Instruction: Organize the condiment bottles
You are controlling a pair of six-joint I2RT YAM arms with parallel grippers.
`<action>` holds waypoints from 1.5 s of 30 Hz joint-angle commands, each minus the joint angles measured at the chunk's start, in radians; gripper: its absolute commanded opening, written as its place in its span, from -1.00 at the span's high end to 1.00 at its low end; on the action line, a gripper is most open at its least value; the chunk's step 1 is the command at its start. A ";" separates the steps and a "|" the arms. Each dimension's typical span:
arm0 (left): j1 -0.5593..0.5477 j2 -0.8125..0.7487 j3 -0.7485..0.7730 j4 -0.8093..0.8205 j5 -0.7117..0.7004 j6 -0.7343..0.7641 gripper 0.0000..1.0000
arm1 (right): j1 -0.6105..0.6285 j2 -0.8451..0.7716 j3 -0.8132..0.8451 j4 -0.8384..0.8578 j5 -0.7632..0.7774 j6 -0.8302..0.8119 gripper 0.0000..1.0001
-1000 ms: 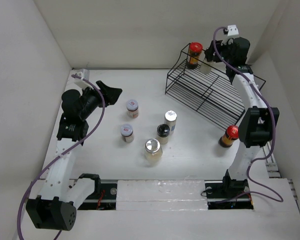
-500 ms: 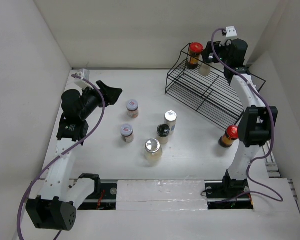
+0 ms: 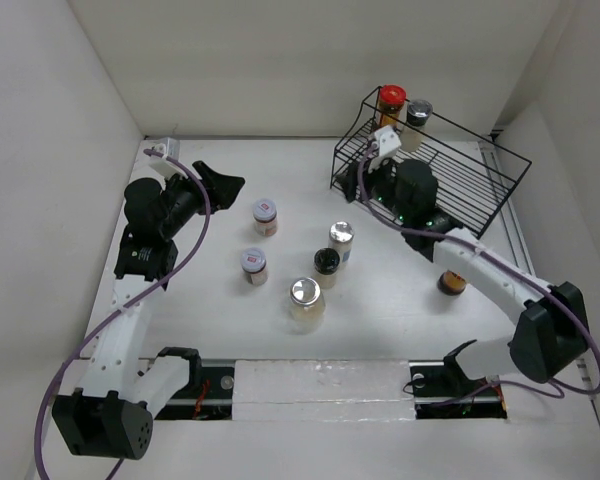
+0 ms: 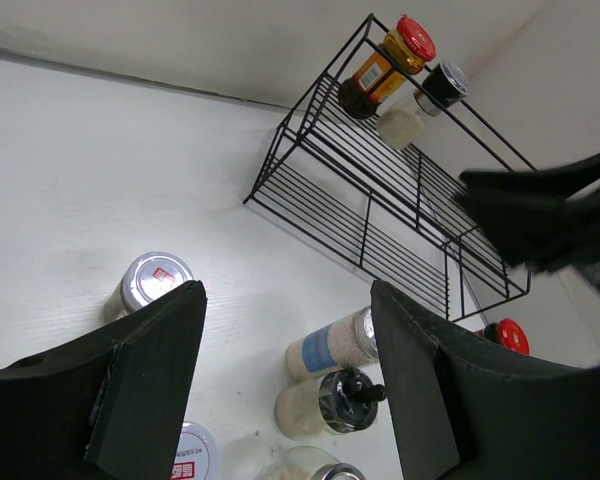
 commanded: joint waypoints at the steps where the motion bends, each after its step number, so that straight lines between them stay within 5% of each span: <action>1: 0.004 -0.003 -0.002 0.030 -0.003 -0.010 -0.24 | 0.074 -0.028 -0.077 0.059 0.038 0.020 -0.30; 2: 0.004 -0.003 -0.002 0.030 -0.003 -0.022 -0.24 | 0.075 -0.044 -0.077 -0.026 0.021 0.020 -0.65; 5: 0.004 -0.003 -0.002 0.030 0.008 -0.022 -0.24 | 0.128 -0.094 -0.110 -0.165 -0.033 0.020 -0.89; 14: 0.004 -0.003 -0.002 0.039 0.021 -0.031 -0.24 | 0.225 -0.210 -0.258 -0.228 0.090 -0.014 -0.98; 19: 0.004 -0.012 -0.002 0.039 0.021 -0.031 -0.24 | 0.225 -0.136 -0.235 -0.228 0.090 -0.003 -0.76; 29: 0.004 0.000 -0.002 0.039 0.031 -0.022 -0.24 | 0.225 -0.016 -0.192 -0.196 0.050 0.009 -0.76; 36: 0.004 0.000 -0.002 0.039 0.031 -0.022 -0.24 | 0.213 0.010 -0.192 -0.132 0.100 0.042 0.07; 45: 0.004 -0.023 -0.022 0.058 0.048 -0.042 -0.24 | 0.112 -0.091 0.127 -0.036 0.197 -0.067 0.12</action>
